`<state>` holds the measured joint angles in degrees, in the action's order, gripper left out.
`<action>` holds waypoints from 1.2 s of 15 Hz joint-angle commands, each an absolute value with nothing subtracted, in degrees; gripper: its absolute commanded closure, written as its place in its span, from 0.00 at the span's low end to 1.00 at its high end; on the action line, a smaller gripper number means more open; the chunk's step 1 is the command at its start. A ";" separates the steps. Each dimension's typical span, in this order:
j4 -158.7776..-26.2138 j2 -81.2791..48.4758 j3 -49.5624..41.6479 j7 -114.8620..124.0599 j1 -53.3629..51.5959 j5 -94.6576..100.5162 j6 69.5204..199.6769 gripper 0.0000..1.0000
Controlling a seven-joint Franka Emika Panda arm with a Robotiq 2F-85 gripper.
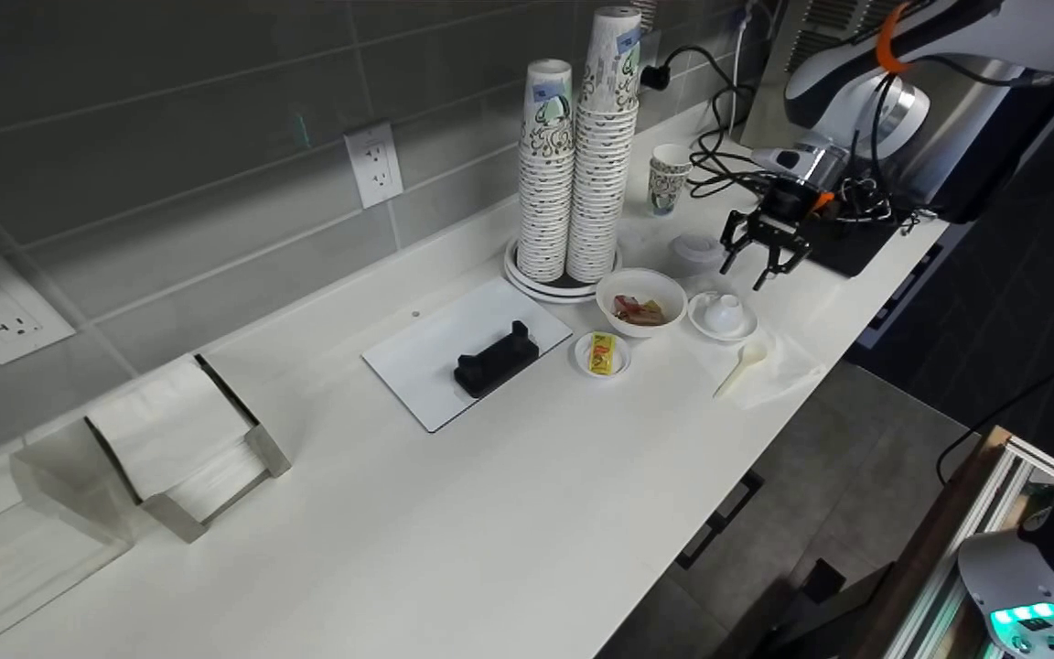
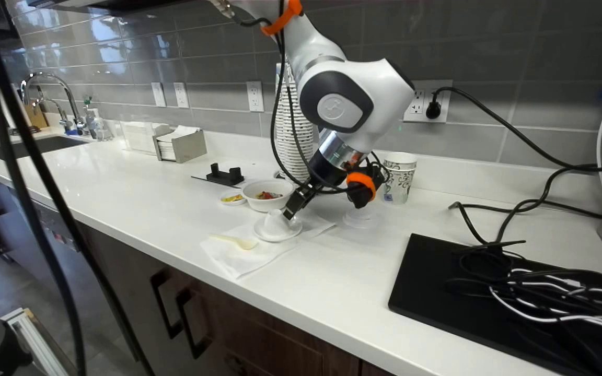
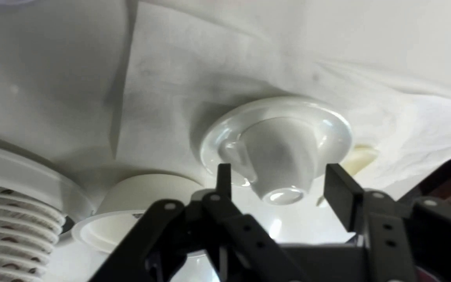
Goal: Remove the mug from the plate and then put it on the counter
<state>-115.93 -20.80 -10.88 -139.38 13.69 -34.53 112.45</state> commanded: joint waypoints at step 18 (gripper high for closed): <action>-100.07 -26.52 -5.37 -158.09 16.00 -11.32 101.16 0.00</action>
